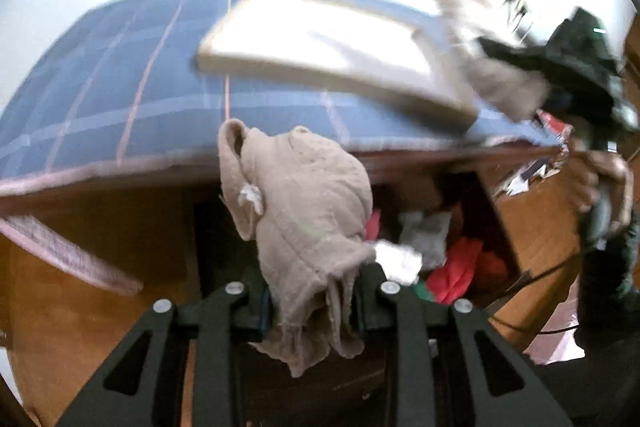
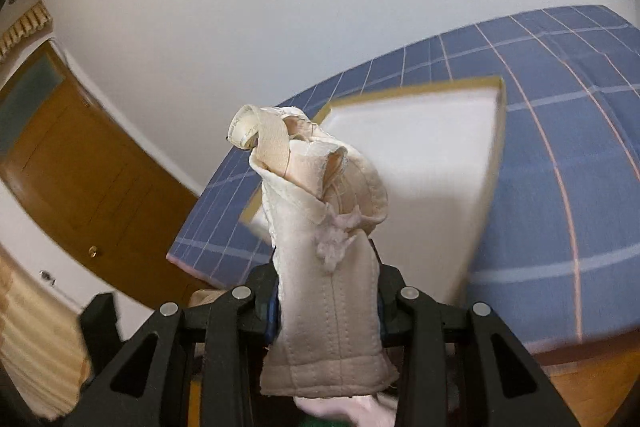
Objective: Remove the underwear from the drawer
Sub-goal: 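Lower both beige garments into the white box lid and open both tools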
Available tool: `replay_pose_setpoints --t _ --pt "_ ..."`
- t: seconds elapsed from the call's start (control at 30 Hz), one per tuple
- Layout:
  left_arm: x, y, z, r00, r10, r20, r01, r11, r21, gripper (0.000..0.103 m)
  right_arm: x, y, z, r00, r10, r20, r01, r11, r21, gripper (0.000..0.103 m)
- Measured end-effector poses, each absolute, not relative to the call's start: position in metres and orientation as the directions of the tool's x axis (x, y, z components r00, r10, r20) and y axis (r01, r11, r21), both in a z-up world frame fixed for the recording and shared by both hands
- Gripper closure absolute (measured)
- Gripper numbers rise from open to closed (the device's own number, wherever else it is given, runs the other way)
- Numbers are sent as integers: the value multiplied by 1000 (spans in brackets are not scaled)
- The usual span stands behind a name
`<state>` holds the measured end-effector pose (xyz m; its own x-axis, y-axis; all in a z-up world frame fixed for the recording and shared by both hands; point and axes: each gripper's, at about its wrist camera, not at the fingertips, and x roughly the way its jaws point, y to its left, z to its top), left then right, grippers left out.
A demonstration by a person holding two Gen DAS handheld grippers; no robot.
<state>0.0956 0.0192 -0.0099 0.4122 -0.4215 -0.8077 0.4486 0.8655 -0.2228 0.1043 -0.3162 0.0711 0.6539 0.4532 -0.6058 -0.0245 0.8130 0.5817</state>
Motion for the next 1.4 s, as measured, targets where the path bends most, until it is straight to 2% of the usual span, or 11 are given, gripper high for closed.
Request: replay_pose_setpoints --t 0.2,0.33,0.53,0.73,0.9,0.97,1.07,1.13,1.2,1.27,1.4 --pt "128 15 58 566 -448 -692 515 848 -128 76 172 -298 73 691 371 -620 73 818 570 66" --pt "174 -2 78 557 -490 -671 571 812 -119 76 217 -293 63 694 318 -645 157 808 568 66" --pt "251 -34 61 525 -462 -715 588 804 -88 76 268 -285 31 646 243 -724 269 815 513 66" --pt "304 -61 43 521 -436 -734 601 798 -47 76 300 -280 4 598 253 -761 321 794 516 66" --pt "331 -74 22 492 -391 -778 601 799 -21 76 316 -279 -10 610 287 -739 329 756 566 58" --pt "337 -78 16 495 -364 -789 593 805 0 75 319 -281 -15 622 305 -721 333 731 596 50" --pt "344 -79 4 520 -279 -807 557 828 72 55 318 -281 -20 660 319 -681 302 717 628 43" --pt "344 -86 0 545 -233 -806 547 827 130 22 316 -281 -20 668 333 -665 287 710 643 41" --pt "339 -92 -8 600 -128 -790 513 819 257 3 314 -284 -22 676 347 -650 281 695 662 41" --pt "329 -97 -21 635 -64 -770 493 801 341 0 313 -286 -21 678 347 -648 281 692 664 41" --pt "319 -95 -20 651 -37 -758 443 829 340 0 314 -282 -16 653 355 -669 251 732 634 41"
